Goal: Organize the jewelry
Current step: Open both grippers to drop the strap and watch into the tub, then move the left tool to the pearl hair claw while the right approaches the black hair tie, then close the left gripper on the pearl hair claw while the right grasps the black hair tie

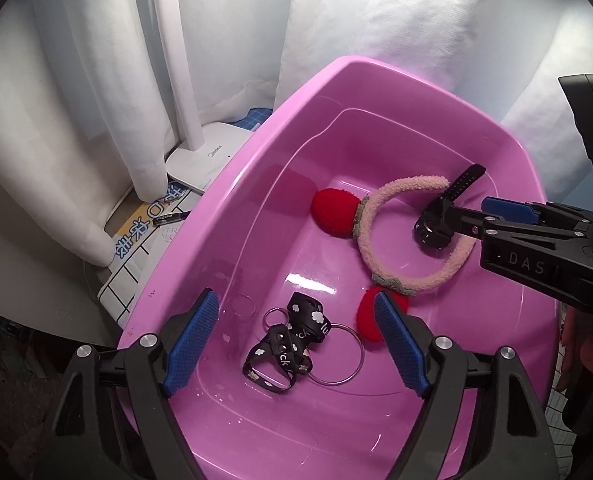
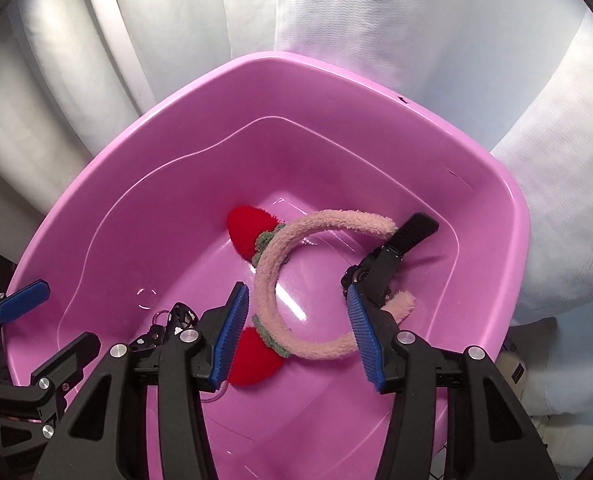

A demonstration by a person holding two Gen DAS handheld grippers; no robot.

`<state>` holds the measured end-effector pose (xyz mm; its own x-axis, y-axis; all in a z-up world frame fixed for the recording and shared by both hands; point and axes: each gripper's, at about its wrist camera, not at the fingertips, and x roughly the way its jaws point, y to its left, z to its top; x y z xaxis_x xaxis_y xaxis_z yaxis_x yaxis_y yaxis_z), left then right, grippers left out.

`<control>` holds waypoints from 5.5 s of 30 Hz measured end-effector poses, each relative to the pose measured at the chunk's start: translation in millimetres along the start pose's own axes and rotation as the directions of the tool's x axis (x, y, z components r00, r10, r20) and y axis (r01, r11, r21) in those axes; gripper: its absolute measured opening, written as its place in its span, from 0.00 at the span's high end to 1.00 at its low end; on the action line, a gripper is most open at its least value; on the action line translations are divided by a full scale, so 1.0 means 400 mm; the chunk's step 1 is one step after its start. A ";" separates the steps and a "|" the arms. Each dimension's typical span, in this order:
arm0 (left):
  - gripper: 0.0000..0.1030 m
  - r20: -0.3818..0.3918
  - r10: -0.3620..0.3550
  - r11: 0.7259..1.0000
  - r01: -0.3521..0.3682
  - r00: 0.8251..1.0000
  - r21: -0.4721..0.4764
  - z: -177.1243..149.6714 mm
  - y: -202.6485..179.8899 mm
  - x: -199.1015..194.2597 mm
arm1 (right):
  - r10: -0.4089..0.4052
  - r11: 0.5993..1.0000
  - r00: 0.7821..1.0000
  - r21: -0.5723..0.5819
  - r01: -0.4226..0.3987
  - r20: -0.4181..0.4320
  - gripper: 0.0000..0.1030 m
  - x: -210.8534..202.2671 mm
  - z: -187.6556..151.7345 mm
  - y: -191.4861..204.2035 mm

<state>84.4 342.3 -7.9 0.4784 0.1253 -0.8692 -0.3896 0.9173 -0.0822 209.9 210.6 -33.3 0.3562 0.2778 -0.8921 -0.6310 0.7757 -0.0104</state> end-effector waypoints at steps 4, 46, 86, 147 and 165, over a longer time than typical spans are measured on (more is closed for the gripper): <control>0.24 -0.002 -0.003 1.000 0.003 1.000 -0.004 -0.010 -0.001 -0.008 | 0.010 1.000 1.000 -0.001 -0.010 0.011 0.52 -0.016 -0.013 -0.006; 0.07 0.167 0.084 0.996 -0.078 0.982 -0.042 -0.166 -0.104 -0.250 | 0.096 0.992 0.982 0.067 -0.108 0.160 0.32 -0.272 -0.249 -0.041; 0.06 0.124 -0.071 0.984 0.049 0.990 0.170 -0.408 -0.778 -0.050 | -0.112 0.837 0.988 0.546 0.035 0.107 0.29 -0.360 -1.002 -0.717; 0.34 -0.014 -0.128 0.929 0.124 0.992 0.349 -0.334 -0.968 0.360 | -0.416 0.609 0.905 0.713 0.347 -0.086 0.31 0.003 -0.792 -0.938; 0.58 -0.002 -0.136 0.930 0.129 0.991 0.344 -0.359 -0.937 0.334 | -0.405 0.664 0.914 0.679 0.313 -0.026 0.91 -0.011 -0.801 -0.790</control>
<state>181.1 -39.1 -163.2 0.5253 -0.0016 -0.8509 -0.0302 0.9993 -0.0206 186.9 -217.2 -170.5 0.5635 -0.0748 -0.8227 0.1609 0.9868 0.0206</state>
